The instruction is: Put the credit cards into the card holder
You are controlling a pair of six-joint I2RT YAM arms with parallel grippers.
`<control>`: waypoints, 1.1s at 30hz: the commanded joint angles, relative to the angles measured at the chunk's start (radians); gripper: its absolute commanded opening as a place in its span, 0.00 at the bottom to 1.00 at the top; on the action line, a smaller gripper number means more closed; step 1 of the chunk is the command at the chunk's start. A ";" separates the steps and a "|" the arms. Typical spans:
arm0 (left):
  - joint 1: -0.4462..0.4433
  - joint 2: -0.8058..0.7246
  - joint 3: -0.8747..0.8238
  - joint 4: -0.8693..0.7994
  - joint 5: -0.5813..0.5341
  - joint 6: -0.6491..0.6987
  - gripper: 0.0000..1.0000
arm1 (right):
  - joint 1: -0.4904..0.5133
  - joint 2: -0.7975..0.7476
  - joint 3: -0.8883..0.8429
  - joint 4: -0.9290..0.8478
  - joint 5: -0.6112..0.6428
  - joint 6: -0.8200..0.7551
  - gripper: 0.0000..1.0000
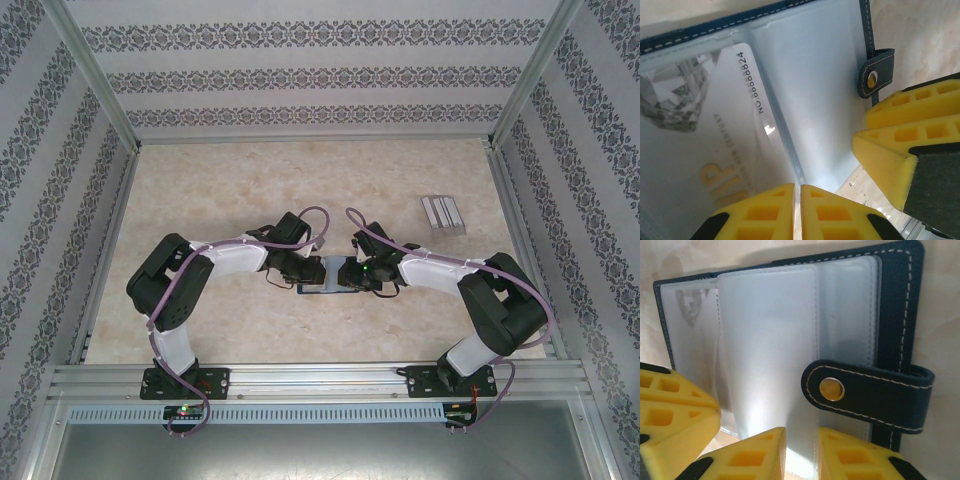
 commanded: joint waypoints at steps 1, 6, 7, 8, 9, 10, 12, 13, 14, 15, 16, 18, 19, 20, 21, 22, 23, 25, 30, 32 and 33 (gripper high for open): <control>-0.008 0.013 -0.005 0.025 0.011 0.023 0.12 | -0.005 -0.015 -0.008 0.030 -0.024 0.007 0.22; -0.008 0.031 -0.006 0.013 0.005 0.025 0.15 | -0.010 -0.062 -0.013 0.023 -0.017 -0.006 0.21; -0.008 0.032 -0.010 0.017 0.005 0.024 0.15 | -0.009 -0.067 -0.013 0.023 -0.019 -0.011 0.20; -0.008 0.032 -0.012 0.017 0.005 0.026 0.15 | -0.010 -0.071 -0.014 0.022 -0.019 -0.018 0.19; -0.008 0.033 -0.013 0.017 0.006 0.027 0.15 | -0.011 -0.072 -0.016 0.026 -0.018 -0.020 0.19; -0.008 0.032 -0.011 0.014 0.005 0.029 0.15 | -0.014 -0.072 -0.018 0.029 -0.019 -0.019 0.19; -0.008 0.026 -0.011 0.016 0.004 0.022 0.17 | -0.016 -0.065 -0.025 0.054 -0.037 -0.011 0.18; -0.008 0.021 -0.014 0.024 0.007 0.014 0.19 | -0.017 -0.062 -0.028 0.069 -0.047 -0.007 0.18; -0.008 0.016 -0.021 0.039 0.012 0.007 0.22 | -0.016 -0.059 -0.034 0.086 -0.057 0.000 0.19; -0.009 0.012 -0.026 0.051 0.015 0.001 0.24 | -0.016 -0.055 -0.036 0.101 -0.064 0.005 0.19; -0.008 0.008 -0.029 0.057 0.015 -0.002 0.24 | -0.017 -0.055 -0.039 0.110 -0.066 0.010 0.21; -0.006 -0.007 -0.040 0.069 0.014 -0.016 0.25 | -0.015 -0.058 -0.045 0.128 -0.068 0.021 0.22; -0.005 -0.017 -0.047 0.075 0.013 -0.023 0.25 | -0.016 -0.060 -0.047 0.135 -0.071 0.025 0.22; -0.005 -0.032 -0.054 0.080 0.005 -0.031 0.28 | -0.016 -0.062 -0.048 0.144 -0.074 0.026 0.22; -0.005 -0.050 -0.063 0.079 -0.009 -0.035 0.30 | -0.018 -0.066 -0.050 0.150 -0.076 0.026 0.22; -0.005 -0.066 -0.069 0.079 -0.019 -0.040 0.32 | -0.017 -0.066 -0.050 0.153 -0.076 0.025 0.19; -0.004 -0.082 -0.071 0.071 -0.027 -0.040 0.32 | -0.017 -0.068 -0.050 0.154 -0.077 0.023 0.17; -0.002 -0.113 -0.073 0.049 -0.045 -0.039 0.34 | -0.017 -0.070 -0.052 0.161 -0.078 0.026 0.12; 0.013 -0.134 -0.089 0.030 -0.049 -0.037 0.35 | -0.016 -0.056 -0.052 0.186 -0.091 0.027 0.07; 0.024 -0.135 -0.099 0.036 -0.039 -0.050 0.34 | -0.013 -0.049 -0.046 0.197 -0.101 0.033 0.06; 0.029 -0.141 -0.107 0.042 -0.041 -0.057 0.32 | -0.009 -0.046 -0.042 0.197 -0.104 0.034 0.06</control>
